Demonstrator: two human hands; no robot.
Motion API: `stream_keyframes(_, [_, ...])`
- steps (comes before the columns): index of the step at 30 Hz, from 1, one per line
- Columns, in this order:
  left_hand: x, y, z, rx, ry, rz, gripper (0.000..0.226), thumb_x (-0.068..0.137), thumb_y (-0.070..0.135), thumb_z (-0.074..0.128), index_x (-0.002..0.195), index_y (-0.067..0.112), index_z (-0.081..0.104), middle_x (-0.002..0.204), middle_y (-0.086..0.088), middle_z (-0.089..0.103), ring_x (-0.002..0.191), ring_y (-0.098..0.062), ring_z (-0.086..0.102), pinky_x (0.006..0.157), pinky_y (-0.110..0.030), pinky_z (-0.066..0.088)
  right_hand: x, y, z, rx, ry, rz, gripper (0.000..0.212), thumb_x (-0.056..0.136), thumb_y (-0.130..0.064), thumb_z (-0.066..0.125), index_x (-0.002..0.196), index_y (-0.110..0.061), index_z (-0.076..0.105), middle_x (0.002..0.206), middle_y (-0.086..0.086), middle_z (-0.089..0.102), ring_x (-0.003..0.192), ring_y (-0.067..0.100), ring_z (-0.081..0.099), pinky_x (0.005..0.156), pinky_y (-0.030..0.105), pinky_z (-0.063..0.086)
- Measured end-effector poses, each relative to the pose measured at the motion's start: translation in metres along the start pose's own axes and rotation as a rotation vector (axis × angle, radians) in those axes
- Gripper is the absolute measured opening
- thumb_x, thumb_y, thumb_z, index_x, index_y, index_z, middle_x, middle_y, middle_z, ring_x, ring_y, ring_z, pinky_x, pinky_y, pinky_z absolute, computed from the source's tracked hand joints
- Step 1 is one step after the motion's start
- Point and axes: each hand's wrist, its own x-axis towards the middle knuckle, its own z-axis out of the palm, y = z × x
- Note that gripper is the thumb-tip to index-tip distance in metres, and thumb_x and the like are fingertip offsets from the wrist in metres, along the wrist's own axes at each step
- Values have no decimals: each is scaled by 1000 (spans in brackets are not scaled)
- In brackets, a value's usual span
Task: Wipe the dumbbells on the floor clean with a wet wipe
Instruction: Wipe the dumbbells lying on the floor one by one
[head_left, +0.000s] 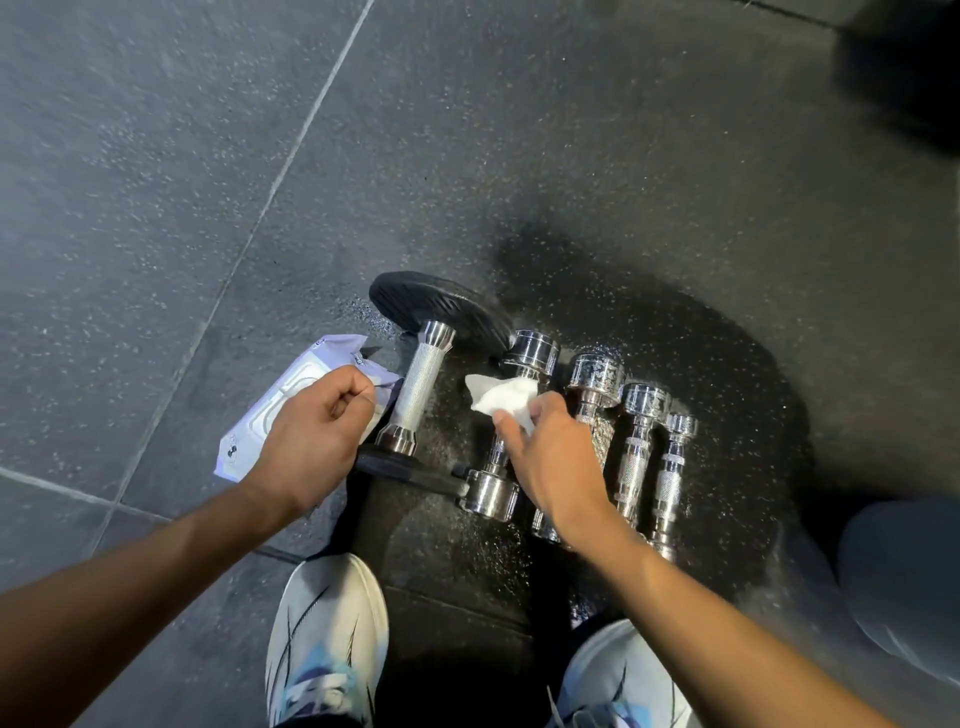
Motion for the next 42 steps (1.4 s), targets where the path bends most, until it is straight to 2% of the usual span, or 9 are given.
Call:
stream_keyframes(3, [0, 1, 0, -14, 3, 2, 26, 89, 38, 47, 82, 14, 55, 67, -13, 51, 62, -17, 42, 67, -47, 44, 20, -1, -5, -3, -10, 105, 46, 102, -53, 49, 92, -9, 58, 70, 3, 64, 54, 15, 59, 44, 20, 40])
stream_keyframes(6, [0, 0, 0, -9, 6, 7, 26, 89, 39, 47, 82, 14, 54, 64, -9, 49, 61, -15, 42, 65, -44, 43, 35, -4, -10, 75, -46, 180, 55, 103, -48, 51, 61, -12, 47, 50, -4, 44, 38, 9, 35, 32, 13, 26])
stream_keyframes(9, [0, -1, 1, -12, 6, 6, 25, 90, 36, 47, 82, 14, 53, 59, 2, 45, 60, -14, 40, 62, -40, 39, 49, -6, -11, 338, -43, 348, 55, 99, -44, 61, 56, -17, 39, 50, -5, 37, 43, 13, 31, 47, 22, 39])
stream_keyframes(13, [0, -2, 1, -2, 11, 19, 24, 92, 36, 48, 82, 15, 53, 58, 7, 45, 59, -14, 40, 62, -40, 39, 53, -6, -8, 378, -120, 424, 36, 88, -55, 68, 71, -24, 60, 86, 6, 71, 80, 23, 68, 88, 42, 60])
stream_keyframes(20, [-1, -2, 0, -22, 5, 19, 28, 90, 39, 46, 81, 14, 52, 57, 7, 43, 58, -11, 38, 61, -39, 38, 23, -4, -4, 580, -311, 549, 53, 91, -40, 72, 120, 3, 61, 133, 15, 61, 99, 26, 71, 93, 40, 59])
stream_keyframes(24, [-1, -1, 1, -7, 12, 17, 28, 90, 40, 47, 81, 15, 53, 57, 8, 43, 57, -11, 38, 60, -38, 38, 38, -10, -13, 851, -211, 599, 35, 92, -27, 74, 113, -1, 63, 115, 4, 64, 89, 17, 64, 100, 42, 55])
stream_keyframes(30, [-1, -3, 1, -18, 7, 8, 24, 92, 37, 47, 84, 16, 54, 55, 10, 43, 55, -12, 37, 58, -38, 39, 30, -17, -12, 852, -167, 610, 26, 94, -29, 72, 105, -7, 64, 121, 0, 62, 117, 28, 61, 112, 47, 45])
stream_keyframes(36, [1, -4, 0, -1, 9, 21, 23, 91, 38, 47, 83, 17, 53, 58, 8, 44, 59, -13, 40, 62, -39, 40, 18, -15, -10, 761, -317, 606, 48, 88, -23, 78, 127, -4, 57, 132, 13, 63, 111, 28, 68, 98, 44, 57])
stream_keyframes(42, [0, -3, 0, -3, 8, 14, 25, 91, 40, 46, 83, 18, 53, 57, 9, 44, 59, -14, 40, 62, -43, 42, 44, -18, -22, 937, -131, 605, 62, 91, -24, 75, 142, -2, 46, 145, 16, 54, 115, 28, 60, 111, 46, 47])
